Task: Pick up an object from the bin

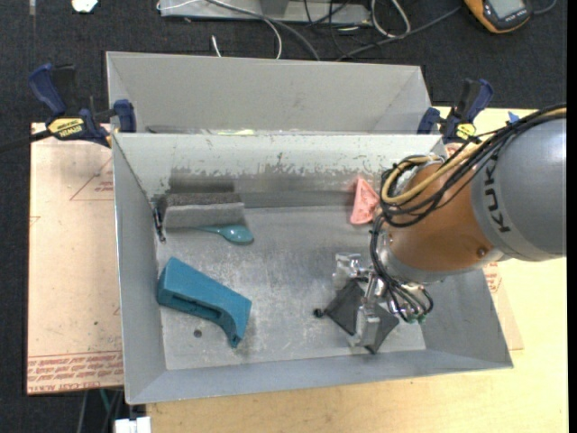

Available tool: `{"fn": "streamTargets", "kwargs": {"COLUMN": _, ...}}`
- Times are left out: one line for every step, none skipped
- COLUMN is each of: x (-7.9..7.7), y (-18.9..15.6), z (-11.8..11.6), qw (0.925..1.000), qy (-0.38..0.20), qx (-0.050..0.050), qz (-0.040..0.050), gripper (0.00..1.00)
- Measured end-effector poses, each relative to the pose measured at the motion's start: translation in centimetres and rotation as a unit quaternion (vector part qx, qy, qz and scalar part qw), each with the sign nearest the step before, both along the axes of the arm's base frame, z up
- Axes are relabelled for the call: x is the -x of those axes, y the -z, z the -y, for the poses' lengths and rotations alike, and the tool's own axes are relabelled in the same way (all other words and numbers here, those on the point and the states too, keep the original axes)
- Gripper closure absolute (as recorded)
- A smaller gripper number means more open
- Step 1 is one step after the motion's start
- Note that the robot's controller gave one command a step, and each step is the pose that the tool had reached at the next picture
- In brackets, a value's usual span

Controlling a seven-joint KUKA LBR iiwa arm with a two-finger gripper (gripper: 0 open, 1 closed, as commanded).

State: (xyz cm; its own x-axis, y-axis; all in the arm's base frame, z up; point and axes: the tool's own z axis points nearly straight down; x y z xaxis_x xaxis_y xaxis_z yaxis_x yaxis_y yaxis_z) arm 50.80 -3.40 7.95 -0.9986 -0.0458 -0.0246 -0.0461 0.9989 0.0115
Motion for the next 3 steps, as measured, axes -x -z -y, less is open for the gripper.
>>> {"fn": "streamTargets", "kwargs": {"x": 0.6, "y": 0.1, "z": 0.5, "qw": 0.9990, "qy": -0.045, "qx": 0.001, "qz": 0.0015, "gripper": 1.00}}
{"fn": "streamTargets", "kwargs": {"x": 0.6, "y": 0.1, "z": 0.5, "qw": 0.9990, "qy": -0.045, "qx": 0.001, "qz": 0.0015, "gripper": 1.00}}
{"fn": "streamTargets", "kwargs": {"x": 0.3, "y": 0.5, "z": 4.8, "qw": 0.9959, "qy": -0.091, "qx": 0.001, "qz": 0.0029, "gripper": 1.00}}
